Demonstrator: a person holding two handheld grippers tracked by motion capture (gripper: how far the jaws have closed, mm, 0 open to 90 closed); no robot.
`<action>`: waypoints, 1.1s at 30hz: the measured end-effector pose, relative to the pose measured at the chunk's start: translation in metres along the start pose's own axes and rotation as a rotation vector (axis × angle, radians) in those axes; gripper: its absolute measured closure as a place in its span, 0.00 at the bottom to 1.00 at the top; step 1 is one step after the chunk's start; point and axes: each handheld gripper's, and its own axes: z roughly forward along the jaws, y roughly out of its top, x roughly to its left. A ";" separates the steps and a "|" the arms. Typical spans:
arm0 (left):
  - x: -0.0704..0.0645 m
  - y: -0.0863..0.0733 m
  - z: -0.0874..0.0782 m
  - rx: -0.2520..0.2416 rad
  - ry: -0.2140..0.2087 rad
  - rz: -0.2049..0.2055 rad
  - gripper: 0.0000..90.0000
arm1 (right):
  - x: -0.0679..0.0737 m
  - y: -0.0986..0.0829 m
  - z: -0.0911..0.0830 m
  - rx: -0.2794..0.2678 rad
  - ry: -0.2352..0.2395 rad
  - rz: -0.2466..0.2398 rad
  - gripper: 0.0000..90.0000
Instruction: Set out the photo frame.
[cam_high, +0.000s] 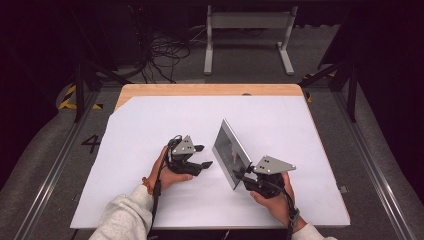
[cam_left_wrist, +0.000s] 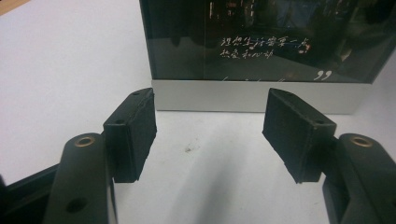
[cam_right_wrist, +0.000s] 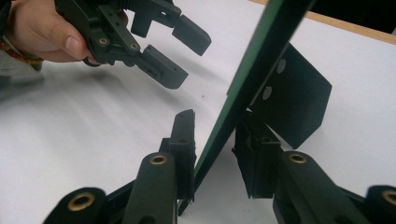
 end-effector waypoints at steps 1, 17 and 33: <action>0.000 0.000 0.001 0.005 -0.002 0.002 0.38 | -0.002 0.000 0.000 0.001 -0.002 0.002 0.80; 0.009 0.009 0.018 0.014 -0.033 -0.022 0.26 | -0.021 -0.001 -0.002 0.003 0.033 0.002 0.83; 0.019 0.021 0.036 0.015 -0.070 -0.022 0.19 | -0.016 -0.010 -0.009 0.062 0.036 -0.050 0.85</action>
